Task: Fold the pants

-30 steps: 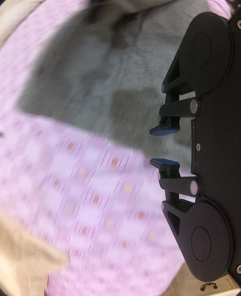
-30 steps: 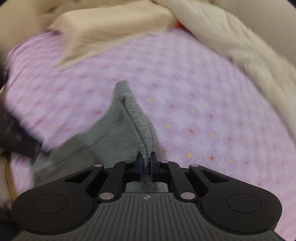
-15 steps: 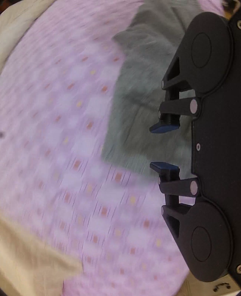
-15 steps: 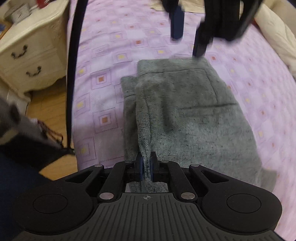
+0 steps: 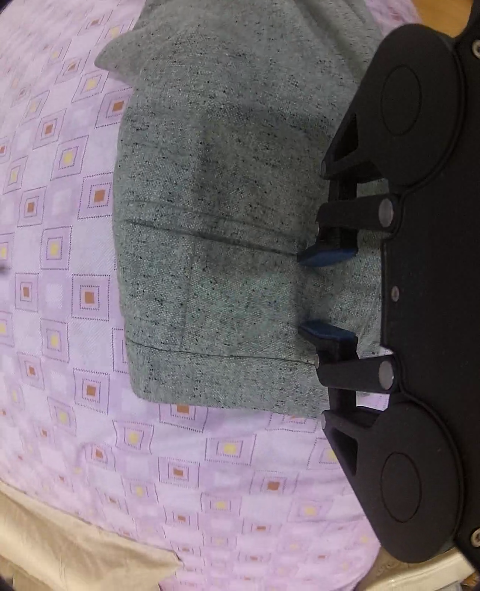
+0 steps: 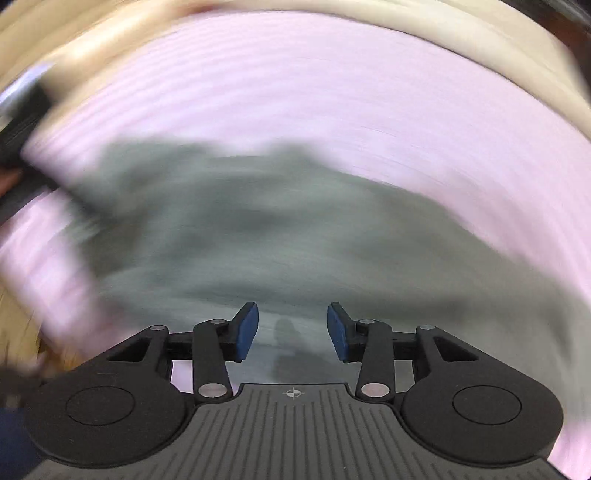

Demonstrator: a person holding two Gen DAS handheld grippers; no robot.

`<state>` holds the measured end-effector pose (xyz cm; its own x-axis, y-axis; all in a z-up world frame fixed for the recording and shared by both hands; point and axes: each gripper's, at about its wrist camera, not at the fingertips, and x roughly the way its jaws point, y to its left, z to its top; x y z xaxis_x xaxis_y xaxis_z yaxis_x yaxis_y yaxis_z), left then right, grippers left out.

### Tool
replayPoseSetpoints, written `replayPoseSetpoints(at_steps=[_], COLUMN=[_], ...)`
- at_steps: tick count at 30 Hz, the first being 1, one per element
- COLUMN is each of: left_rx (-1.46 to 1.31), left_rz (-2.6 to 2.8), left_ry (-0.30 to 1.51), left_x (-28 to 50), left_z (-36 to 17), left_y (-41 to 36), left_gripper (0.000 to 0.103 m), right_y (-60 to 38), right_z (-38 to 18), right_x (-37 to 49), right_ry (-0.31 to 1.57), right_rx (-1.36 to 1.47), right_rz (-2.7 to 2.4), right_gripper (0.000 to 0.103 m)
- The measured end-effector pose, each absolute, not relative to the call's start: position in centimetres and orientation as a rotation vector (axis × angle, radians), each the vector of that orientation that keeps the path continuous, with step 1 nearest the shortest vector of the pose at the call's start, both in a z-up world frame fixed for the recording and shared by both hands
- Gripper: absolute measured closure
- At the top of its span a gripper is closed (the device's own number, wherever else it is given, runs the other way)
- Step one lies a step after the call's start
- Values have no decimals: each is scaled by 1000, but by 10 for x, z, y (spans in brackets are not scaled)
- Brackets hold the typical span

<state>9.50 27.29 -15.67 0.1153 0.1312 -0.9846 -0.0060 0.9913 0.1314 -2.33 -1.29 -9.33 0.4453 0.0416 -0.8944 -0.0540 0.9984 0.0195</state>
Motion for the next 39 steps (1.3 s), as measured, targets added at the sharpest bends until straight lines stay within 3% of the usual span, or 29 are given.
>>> replayPoseSetpoints(at_steps=[11, 23, 24, 25, 26, 32, 36, 39], left_rx=[218, 167, 166, 163, 162, 201, 191, 224], left_rz=[149, 198, 203, 209, 214, 204, 208, 218], left_ry=[1462, 1501, 1502, 1503, 1504, 1520, 1522, 1512], left_x=[70, 91, 91, 92, 92, 97, 101, 101], left_z=[-171, -179, -179, -179, -179, -181, -180, -177], left_y=[215, 225, 224, 223, 224, 226, 230, 224], left_gripper=[60, 60, 60, 60, 60, 51, 44, 45], right_y=[-287, -358, -358, -360, -358, -347, -366, -355], right_z=[-117, -168, -171, -172, -171, -121, -157, -175], right_x=[-61, -52, -49, -44, -40, -46, -59, -53], right_ry=[984, 960, 978, 995, 1005, 1007, 1151, 1189], right_rx=[452, 752, 758, 756, 743, 386, 370, 278], right_rz=[-699, -693, -678, -660, -621, -517, -522, -492], right_gripper=[55, 52, 54, 63, 98, 101, 101, 100])
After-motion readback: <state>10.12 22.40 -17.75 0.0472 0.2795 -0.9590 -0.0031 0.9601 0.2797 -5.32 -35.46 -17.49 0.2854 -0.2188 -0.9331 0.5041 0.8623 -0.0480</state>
